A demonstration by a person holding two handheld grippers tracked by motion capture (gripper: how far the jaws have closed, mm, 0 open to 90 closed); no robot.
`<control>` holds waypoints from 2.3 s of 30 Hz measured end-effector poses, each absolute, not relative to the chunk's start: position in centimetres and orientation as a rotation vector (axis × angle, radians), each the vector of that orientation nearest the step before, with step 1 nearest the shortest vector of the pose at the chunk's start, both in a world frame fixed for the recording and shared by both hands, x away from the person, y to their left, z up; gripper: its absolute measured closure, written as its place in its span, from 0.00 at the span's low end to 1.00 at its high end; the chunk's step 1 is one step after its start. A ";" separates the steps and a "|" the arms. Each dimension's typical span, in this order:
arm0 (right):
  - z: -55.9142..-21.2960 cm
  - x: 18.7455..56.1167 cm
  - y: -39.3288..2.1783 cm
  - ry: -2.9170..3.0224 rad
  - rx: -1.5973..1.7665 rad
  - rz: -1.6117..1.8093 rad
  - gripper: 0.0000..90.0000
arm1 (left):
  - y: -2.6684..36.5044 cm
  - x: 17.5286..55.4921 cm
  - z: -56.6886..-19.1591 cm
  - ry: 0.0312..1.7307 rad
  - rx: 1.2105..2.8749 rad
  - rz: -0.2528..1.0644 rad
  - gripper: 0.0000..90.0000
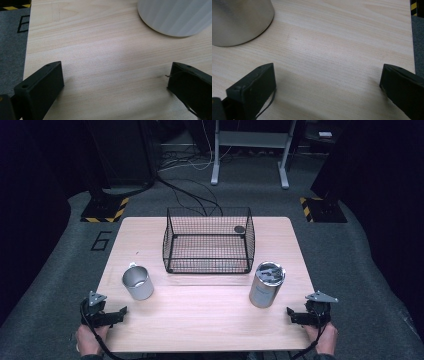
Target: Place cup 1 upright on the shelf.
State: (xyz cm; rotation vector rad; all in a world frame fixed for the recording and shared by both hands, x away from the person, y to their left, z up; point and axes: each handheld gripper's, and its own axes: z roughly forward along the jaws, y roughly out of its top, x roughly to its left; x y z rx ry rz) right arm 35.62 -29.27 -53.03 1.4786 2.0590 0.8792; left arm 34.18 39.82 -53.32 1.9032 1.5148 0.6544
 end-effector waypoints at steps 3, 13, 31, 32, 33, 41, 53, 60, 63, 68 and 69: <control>-53.0 35.6 -29.3 2.058 1.478 0.878 0.00 | 39.8 34.2 -53.3 1.516 1.901 0.654 0.00; -52.9 35.7 -29.4 2.050 1.476 0.871 0.00 | 39.8 34.2 -53.3 1.514 1.898 0.657 0.00; -50.0 34.8 -28.7 2.034 1.466 1.028 0.00 | 39.8 34.1 -53.3 1.527 1.878 0.661 0.02; -49.5 34.6 -28.4 2.035 1.468 1.036 0.00 | 39.7 34.1 -53.4 1.518 1.874 0.668 0.03; -49.5 34.6 -28.4 2.035 1.468 1.036 0.00 | 39.7 34.1 -53.4 1.518 1.874 0.668 0.03; -47.6 34.5 -26.8 2.068 1.413 1.095 0.01 | 39.7 34.1 -53.4 1.511 1.877 0.665 0.03; -44.9 34.5 -24.6 2.110 1.312 1.144 0.00 | 39.7 34.1 -53.4 1.495 1.893 0.659 0.03; -43.9 35.0 -23.6 2.117 1.284 1.193 0.00 | 39.7 34.1 -53.3 1.493 1.898 0.659 0.03; -43.7 35.5 -23.0 2.126 1.261 1.196 0.00 | 39.7 34.1 -53.3 1.494 1.897 0.659 0.03; -43.5 36.0 -22.4 2.119 1.248 1.208 0.00 | 39.7 34.1 -53.3 1.494 1.901 0.659 0.03; -43.5 36.0 -22.4 2.119 1.248 1.208 0.00 | 39.7 34.1 -53.4 1.496 1.889 0.659 0.03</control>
